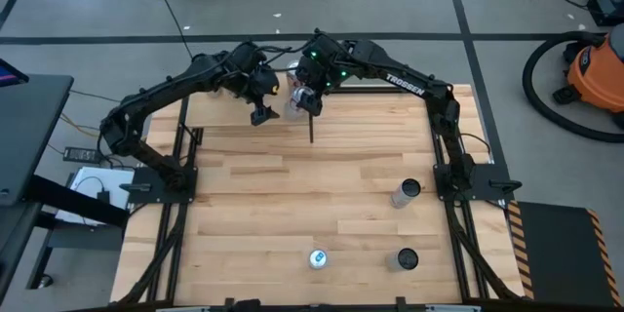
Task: Place canned beverage on shelf
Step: Put the red-silver soda can on the shelf aligned with the other red-silver soda can
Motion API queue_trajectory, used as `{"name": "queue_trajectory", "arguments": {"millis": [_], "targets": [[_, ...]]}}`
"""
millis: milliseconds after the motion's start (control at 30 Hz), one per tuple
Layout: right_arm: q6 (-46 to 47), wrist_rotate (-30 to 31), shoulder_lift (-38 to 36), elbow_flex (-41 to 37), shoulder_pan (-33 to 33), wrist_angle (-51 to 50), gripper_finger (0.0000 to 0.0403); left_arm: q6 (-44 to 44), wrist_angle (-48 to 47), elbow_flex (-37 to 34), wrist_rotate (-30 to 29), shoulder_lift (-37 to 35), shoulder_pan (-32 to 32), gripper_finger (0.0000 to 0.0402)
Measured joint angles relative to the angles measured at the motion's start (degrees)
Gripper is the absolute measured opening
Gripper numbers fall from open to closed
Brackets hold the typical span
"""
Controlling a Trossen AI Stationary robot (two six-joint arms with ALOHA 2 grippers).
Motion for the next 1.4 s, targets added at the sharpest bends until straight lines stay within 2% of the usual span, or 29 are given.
{"name": "queue_trajectory", "arguments": {"millis": [400, 733, 1067, 1233, 1400], "targets": [[0.1, -0.8, 0.0, 0.0, 0.2, 0.7, 0.0305, 0.4, 14.7, -8.5, 3.5, 0.0, 0.1, 0.0389], [0.1, 0.5, 0.0, 0.0, 0.1, 0.8, 0.0305, -1.0, 16.0, -9.3, 5.3, 1.2, -0.6, 0.0389], [0.0, 1.0, 0.0, 0.0, 0.0, 0.2, 0.0305, -1.2, 16.3, -9.2, 2.4, 1.3, 1.7, 0.0389], [0.0, 0.9, 0.0, 0.0, 0.0, 0.2, 0.0305, -4.9, 16.3, -9.2, 3.8, 1.3, 1.7, 0.0389], [0.0, 0.9, 0.0, 0.0, 0.0, 0.3, 0.0305, -4.7, 15.9, -9.2, 5.6, 1.3, 1.5, 0.0389]]}}
